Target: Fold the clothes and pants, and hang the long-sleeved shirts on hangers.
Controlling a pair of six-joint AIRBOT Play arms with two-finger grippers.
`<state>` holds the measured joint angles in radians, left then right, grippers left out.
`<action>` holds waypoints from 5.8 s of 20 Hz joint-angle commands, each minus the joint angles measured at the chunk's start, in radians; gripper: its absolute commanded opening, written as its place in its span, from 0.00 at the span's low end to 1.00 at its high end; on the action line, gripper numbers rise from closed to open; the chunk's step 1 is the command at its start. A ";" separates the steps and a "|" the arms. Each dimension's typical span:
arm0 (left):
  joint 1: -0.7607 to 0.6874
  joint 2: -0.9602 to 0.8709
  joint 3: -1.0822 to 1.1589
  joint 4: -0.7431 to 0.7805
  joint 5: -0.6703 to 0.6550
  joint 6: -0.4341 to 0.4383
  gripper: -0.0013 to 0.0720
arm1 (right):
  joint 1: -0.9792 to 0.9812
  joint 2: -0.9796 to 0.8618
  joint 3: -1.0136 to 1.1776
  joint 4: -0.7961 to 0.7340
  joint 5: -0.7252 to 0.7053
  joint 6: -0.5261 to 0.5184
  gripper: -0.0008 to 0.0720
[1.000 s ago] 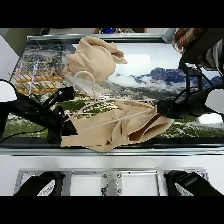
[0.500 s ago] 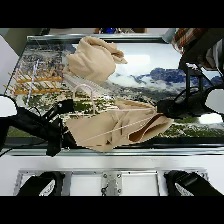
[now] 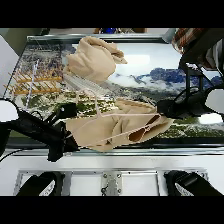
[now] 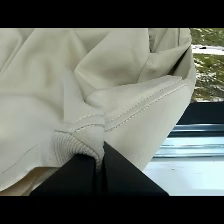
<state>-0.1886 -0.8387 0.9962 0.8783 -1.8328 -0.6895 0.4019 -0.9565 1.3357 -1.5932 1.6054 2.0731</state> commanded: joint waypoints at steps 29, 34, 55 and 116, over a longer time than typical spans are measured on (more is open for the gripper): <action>0.077 -0.063 -0.001 -0.005 0.055 -0.006 0.05 | 0.000 0.000 0.001 0.001 0.000 0.003 0.05; 0.023 -0.106 -0.001 0.067 0.051 -0.006 0.05 | 0.000 0.000 0.001 0.001 0.000 0.003 0.05; -0.113 -0.151 -0.001 0.070 0.381 0.182 0.05 | 0.000 0.000 0.066 0.000 -0.046 -0.062 0.05; -0.007 -0.321 -0.001 -0.009 0.385 0.474 0.05 | 0.104 0.011 0.066 0.478 -0.315 -0.534 0.82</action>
<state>-0.1967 -1.1595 0.9955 0.8684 -1.4479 -0.2157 0.5533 -0.9535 1.4014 -1.2232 1.2221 1.6817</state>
